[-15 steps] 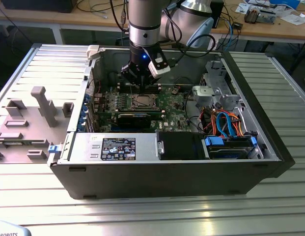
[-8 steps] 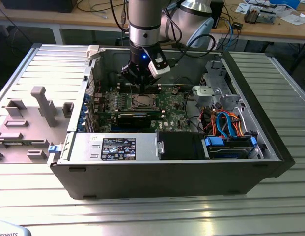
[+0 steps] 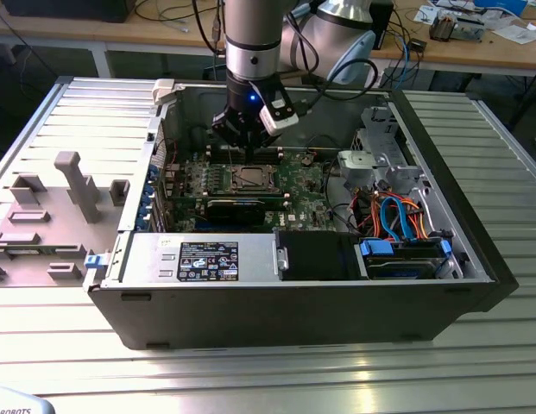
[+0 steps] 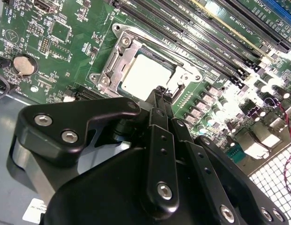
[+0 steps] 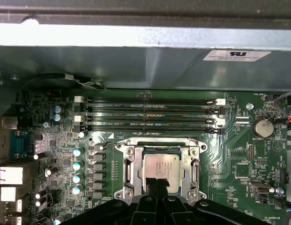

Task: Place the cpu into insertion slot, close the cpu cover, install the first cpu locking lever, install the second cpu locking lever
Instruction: 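Install the first cpu locking lever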

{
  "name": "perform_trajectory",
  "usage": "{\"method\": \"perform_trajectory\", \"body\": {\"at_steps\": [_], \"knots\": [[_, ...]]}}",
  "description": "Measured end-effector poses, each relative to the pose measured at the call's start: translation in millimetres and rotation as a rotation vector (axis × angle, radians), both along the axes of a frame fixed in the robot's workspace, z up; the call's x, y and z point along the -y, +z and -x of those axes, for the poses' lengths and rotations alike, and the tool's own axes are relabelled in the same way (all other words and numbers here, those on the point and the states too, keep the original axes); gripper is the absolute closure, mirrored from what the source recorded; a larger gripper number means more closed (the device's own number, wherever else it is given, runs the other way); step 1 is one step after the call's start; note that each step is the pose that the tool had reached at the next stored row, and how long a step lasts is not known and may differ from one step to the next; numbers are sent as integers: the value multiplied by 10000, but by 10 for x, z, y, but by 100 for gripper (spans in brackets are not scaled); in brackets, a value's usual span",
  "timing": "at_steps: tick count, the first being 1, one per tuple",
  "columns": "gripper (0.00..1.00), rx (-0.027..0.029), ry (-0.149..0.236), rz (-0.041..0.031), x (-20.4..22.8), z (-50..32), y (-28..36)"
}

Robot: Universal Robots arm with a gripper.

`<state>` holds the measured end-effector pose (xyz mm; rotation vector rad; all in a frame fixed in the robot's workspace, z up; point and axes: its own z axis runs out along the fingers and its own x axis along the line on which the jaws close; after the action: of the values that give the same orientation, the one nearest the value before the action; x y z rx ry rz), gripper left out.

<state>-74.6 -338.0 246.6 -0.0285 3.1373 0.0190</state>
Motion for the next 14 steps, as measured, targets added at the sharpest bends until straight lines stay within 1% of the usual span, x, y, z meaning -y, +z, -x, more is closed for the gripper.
{"method": "perform_trajectory", "body": {"at_steps": [6,14], "knots": [[89,-1,0,1,-1,11,16],[89,-1,1,0,0,62,16]]}}
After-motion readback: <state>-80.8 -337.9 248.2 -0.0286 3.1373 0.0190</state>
